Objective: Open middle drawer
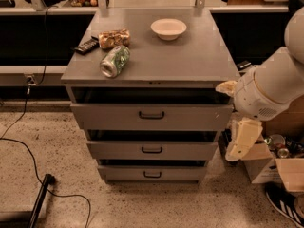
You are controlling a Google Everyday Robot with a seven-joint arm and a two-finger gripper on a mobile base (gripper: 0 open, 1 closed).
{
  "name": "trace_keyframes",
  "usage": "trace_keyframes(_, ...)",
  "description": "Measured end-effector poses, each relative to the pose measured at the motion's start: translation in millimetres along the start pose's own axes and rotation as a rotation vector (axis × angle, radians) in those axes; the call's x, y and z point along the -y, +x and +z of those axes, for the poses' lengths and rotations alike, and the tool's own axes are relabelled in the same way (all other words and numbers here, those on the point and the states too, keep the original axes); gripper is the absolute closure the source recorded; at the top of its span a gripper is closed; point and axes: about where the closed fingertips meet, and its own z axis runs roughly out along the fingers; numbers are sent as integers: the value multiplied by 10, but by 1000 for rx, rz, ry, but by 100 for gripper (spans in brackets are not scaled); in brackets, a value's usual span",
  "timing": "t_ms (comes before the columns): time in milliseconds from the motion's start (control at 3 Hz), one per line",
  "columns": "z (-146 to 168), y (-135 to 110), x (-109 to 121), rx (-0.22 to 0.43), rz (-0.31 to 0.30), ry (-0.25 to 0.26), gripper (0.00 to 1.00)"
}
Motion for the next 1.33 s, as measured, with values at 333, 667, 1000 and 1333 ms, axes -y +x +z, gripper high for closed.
trace_keyframes(333,354,-39,164,21,62,-26,0)
trace_keyframes(667,932,-24,94,88,124,-31,0)
trace_keyframes(1000,1339,47,-150,104,102,20,0)
trace_keyframes(1333,1395,18,-75,117,105,73,0)
